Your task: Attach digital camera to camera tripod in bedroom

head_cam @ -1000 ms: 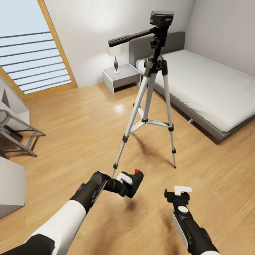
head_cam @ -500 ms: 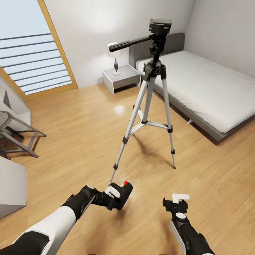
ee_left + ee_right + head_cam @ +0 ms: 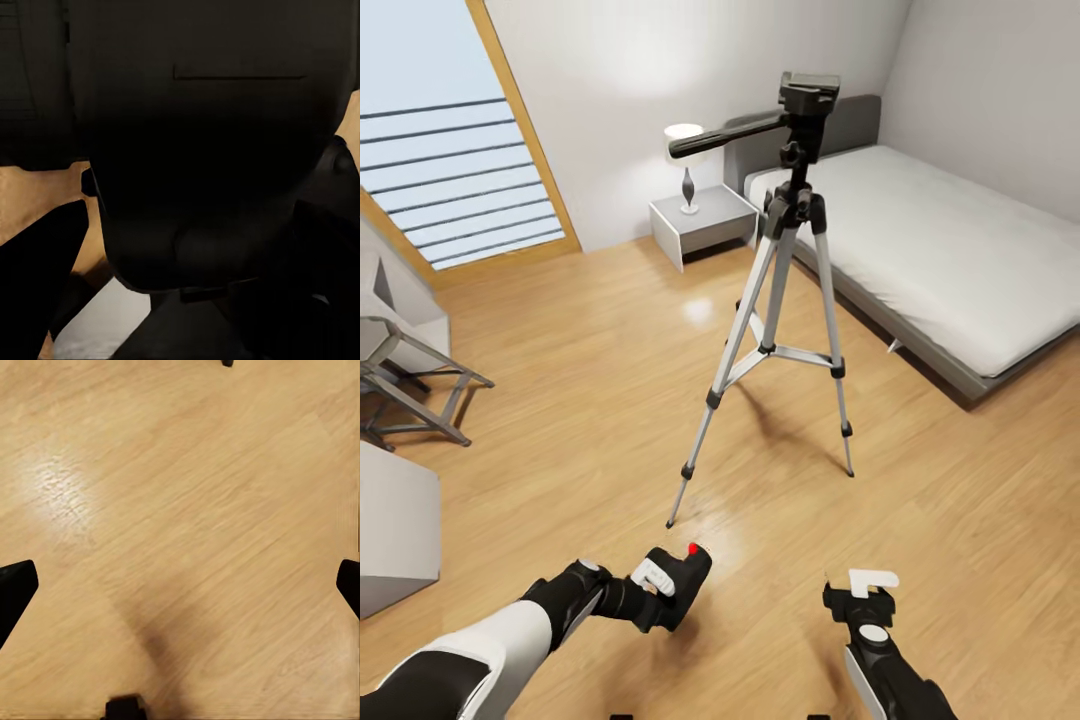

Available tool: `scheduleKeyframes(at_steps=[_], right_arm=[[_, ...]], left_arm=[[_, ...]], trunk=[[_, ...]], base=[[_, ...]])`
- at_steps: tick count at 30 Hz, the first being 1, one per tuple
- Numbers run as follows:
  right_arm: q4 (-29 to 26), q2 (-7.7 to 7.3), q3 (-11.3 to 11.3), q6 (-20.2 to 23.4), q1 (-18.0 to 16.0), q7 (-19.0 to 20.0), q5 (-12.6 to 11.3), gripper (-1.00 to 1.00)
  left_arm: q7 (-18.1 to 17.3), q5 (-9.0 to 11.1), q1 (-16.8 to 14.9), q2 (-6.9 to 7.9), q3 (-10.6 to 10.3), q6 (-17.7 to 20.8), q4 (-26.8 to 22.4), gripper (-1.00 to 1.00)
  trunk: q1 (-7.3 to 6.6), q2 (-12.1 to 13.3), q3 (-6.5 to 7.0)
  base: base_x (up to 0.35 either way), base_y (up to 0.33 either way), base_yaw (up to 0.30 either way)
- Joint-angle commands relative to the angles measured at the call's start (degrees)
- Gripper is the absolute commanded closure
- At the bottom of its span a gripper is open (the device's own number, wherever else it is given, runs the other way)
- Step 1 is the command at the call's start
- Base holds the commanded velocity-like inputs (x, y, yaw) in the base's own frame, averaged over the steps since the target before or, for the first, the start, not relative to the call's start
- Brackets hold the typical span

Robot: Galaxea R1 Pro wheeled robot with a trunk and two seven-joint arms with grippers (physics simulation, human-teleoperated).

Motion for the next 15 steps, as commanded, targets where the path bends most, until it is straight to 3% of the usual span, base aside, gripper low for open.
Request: scheduleKeyframes(at_steps=[1,6,12,15], right_arm=[[0.15,-0.04,0.07,0.24,-0.01,-0.27,0.27,-1.00],[0.54,-0.13,0.04,0.20,-0.01,-0.27,0.25,-1.00],[3.79,-0.22,-0.01,-0.67,0.01,-0.21,0.24,-1.00],[5.06,-0.25,-0.03,-2.02,0.02,-0.24,0.24,-1.00]], left_arm=[[-0.21,0.64,-0.02,0.47,0.42,-0.31,0.84,1.00],[-0.07,1.61,0.00,2.64,0.48,-3.05,3.73,1.00],[-0.02,7.85,0.12,6.93,0.43,-5.95,5.74,1.00],[-0.02,9.28,0.14,8.08,0.43,-6.56,5.87,1.00]], trunk=[[-0.22,0.39,0.16],[-1.32,2.39,1.05],[-2.64,4.80,2.13],[-3.30,6.00,2.67]], base=[[0.000,0.000,0.000],[0.000,0.000,0.000],[0.000,0.000,0.000],[0.000,0.000,0.000]])
